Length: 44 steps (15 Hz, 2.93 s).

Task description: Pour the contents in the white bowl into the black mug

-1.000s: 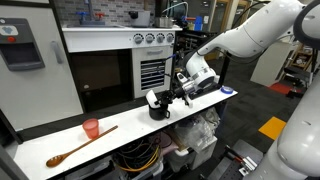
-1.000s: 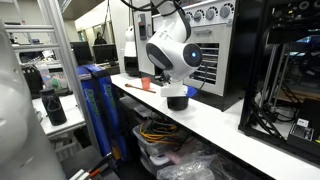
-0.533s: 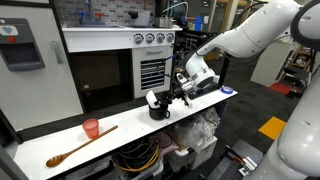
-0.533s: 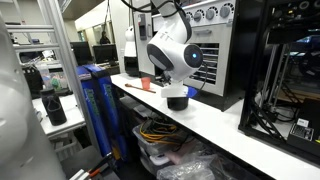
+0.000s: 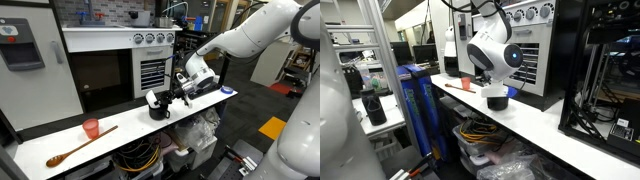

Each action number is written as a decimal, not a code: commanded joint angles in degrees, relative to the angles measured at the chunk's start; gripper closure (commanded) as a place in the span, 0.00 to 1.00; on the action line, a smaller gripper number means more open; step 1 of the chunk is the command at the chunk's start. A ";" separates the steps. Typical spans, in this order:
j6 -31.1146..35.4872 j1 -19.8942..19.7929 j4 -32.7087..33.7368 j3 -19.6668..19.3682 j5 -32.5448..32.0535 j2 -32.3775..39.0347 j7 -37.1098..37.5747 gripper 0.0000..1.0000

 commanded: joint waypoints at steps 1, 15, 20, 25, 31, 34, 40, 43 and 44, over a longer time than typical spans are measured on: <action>-0.08 0.35 0.02 -0.42 -0.18 -0.06 0.18 0.96; -1.39 -0.23 1.00 -1.03 -0.89 0.74 0.04 0.99; -5.92 -0.99 1.09 -2.21 0.37 1.01 -3.11 0.99; -9.74 -1.24 0.67 -3.24 0.62 0.84 -4.87 0.99; -13.21 -1.65 0.37 -4.15 2.00 1.75 -8.53 0.99; -15.53 -1.99 0.17 -4.73 3.05 2.82 -11.10 0.99; -19.79 -2.50 0.03 -5.81 4.49 5.38 -15.77 0.99; -21.19 -2.69 0.05 -6.16 4.37 6.04 -17.37 0.99; -21.65 -2.76 0.06 -6.21 4.38 6.12 -17.83 0.99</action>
